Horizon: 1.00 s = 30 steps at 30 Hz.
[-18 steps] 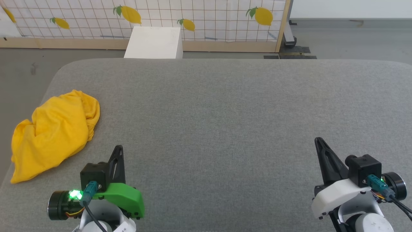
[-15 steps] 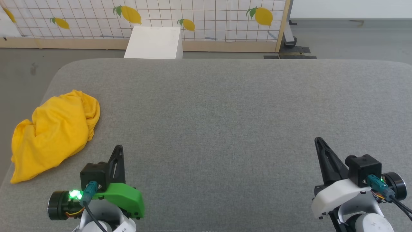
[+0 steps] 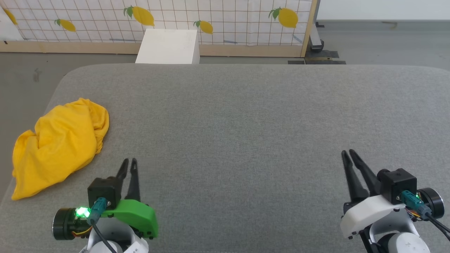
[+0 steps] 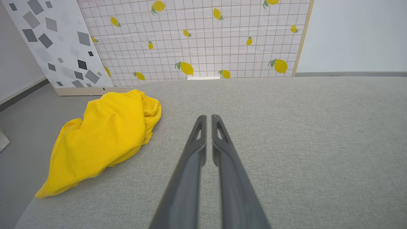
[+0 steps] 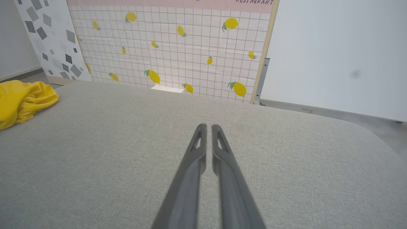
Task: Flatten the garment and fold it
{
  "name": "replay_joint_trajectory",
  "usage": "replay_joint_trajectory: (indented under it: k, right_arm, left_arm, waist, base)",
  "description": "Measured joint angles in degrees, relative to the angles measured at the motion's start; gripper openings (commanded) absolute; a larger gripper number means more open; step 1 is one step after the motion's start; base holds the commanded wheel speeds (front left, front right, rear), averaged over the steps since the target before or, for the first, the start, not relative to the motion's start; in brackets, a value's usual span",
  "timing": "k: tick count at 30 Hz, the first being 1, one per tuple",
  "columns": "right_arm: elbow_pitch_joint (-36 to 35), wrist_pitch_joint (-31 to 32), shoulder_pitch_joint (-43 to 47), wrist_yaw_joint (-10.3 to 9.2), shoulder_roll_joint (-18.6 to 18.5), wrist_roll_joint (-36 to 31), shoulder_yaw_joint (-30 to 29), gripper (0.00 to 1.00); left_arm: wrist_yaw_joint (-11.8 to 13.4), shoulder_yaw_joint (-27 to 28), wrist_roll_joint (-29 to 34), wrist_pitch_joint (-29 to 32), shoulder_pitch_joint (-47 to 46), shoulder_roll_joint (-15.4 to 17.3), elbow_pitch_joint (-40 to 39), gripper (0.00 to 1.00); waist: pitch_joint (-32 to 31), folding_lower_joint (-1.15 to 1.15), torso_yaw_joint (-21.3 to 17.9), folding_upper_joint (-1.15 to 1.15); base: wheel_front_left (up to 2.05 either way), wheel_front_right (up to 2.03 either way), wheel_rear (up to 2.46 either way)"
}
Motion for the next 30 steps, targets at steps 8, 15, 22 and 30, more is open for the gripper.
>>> replay_joint_trajectory:
  k: [8,15,22,30]
  right_arm:
    - [0.3,-0.1,0.0,0.0,0.0,0.21,-0.23,1.0]
    - [0.97,-1.02,0.0,0.0,0.0,1.22,-0.73,1.0]
    - [1.79,-1.85,0.01,0.0,0.0,2.24,-1.32,1.0]
    - [2.8,-2.64,0.02,0.0,0.0,3.07,-1.9,1.0]
  left_arm:
    - [0.01,-0.16,-0.4,-0.19,-0.01,0.0,0.2,1.0]
    - [0.01,-0.31,-1.16,-1.04,0.0,0.0,0.89,1.0]
    - [0.08,-0.38,-1.74,-1.87,0.0,0.0,1.43,1.0]
    - [0.19,-0.33,-2.24,-2.63,-0.01,0.0,2.05,1.0]
  waist:
    - [0.02,0.0,-0.02,0.0]
    - [0.07,0.0,-0.03,0.0]
    - [0.18,0.0,-0.02,0.0]
    - [0.36,0.0,0.4,0.0]
  base:
    - [0.0,0.0,0.0]
    - [0.0,0.0,0.0]
    - [0.0,0.0,0.0]
    - [0.0,0.0,0.0]
